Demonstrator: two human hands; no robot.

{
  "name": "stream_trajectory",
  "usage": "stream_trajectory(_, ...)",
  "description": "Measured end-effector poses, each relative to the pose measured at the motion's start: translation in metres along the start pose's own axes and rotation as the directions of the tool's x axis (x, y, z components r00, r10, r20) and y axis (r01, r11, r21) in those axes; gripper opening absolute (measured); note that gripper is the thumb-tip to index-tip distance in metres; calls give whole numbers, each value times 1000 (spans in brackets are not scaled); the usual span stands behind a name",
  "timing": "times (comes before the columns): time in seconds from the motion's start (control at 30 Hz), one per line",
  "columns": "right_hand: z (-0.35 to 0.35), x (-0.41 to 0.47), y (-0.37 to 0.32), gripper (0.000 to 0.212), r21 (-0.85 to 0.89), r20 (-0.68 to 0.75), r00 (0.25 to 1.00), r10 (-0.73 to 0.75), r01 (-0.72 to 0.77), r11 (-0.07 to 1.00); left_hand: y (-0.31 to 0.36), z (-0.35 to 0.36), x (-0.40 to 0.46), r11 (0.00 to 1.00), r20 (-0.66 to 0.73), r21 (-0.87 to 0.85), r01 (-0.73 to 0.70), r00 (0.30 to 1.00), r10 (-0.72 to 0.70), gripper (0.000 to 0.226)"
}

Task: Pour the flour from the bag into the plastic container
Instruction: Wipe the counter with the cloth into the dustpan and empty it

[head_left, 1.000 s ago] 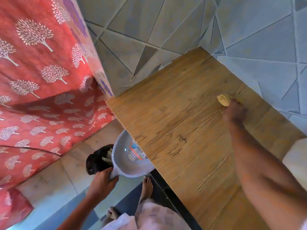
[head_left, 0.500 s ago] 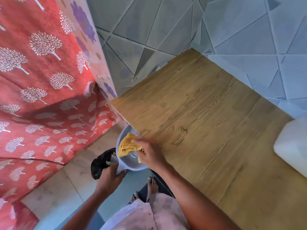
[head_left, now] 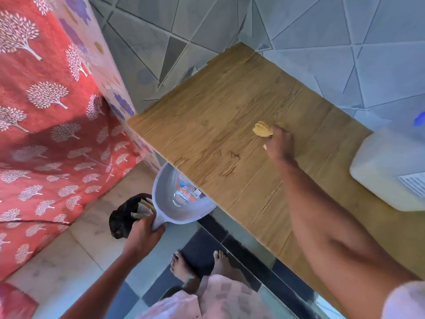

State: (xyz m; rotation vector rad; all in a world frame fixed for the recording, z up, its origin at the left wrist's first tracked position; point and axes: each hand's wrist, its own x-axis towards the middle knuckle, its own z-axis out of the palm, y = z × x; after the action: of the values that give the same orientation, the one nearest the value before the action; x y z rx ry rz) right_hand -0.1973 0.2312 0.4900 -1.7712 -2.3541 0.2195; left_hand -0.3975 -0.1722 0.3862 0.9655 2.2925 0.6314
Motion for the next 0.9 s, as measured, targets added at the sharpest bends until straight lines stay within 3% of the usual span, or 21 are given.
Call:
stream_trajectory(0.1, 32, -66, -44, 40, 42, 1, 959, -283, 283, 958, 8, 1, -4, 999, 1, -13, 33, 999, -33, 31)
stream_trajectory(0.2, 41, -145, -83, 47, 289, -21, 821, -571, 552, 782, 18, 5, -13, 999, 1, -6, 43, 999, -43, 42)
stream_trajectory(0.3, 23, -182, -87, 48, 573, 115, 731, -673, 504, 646, 26, 11, -20, 999, -9, -19, 39, 999, -39, 47)
stream_trajectory(0.4, 2, -159, -62, 49, 683, 75, 817, -572, 375, 626, 31, 17, -23, 999, -24, -15, 46, 999, -46, 42)
stream_trajectory(0.47, -11, -119, -35, 53, 630, -46, 896, -441, 368, 684, 33, 22, -24, 998, -47, -11, 64, 997, -64, 34)
stream_trajectory(0.6, -36, -11, 38, 46, 174, -285, 909, -303, 360, 917, 40, 33, -28, 996, -63, 10, 94, 994, -93, 22)
stream_trajectory(0.67, -42, 43, 80, 41, -77, -267, 923, -278, 267, 961, 44, 38, -30, 994, -60, 19, 103, 993, -102, 25)
stream_trajectory(0.73, -40, 84, 121, 34, -179, -220, 966, -133, 94, 979, 51, 43, -33, 994, -62, 25, 106, 993, -104, 31)
stream_trajectory(0.83, -27, 103, 154, 31, -173, -57, 994, 92, -100, 980, 60, 50, -39, 993, -57, 24, 113, 992, -112, 33)
stream_trajectory(0.9, -14, 80, 143, 33, -122, 11, 998, 59, -58, 991, 62, 54, -44, 991, -56, 12, 132, 990, -131, 25)
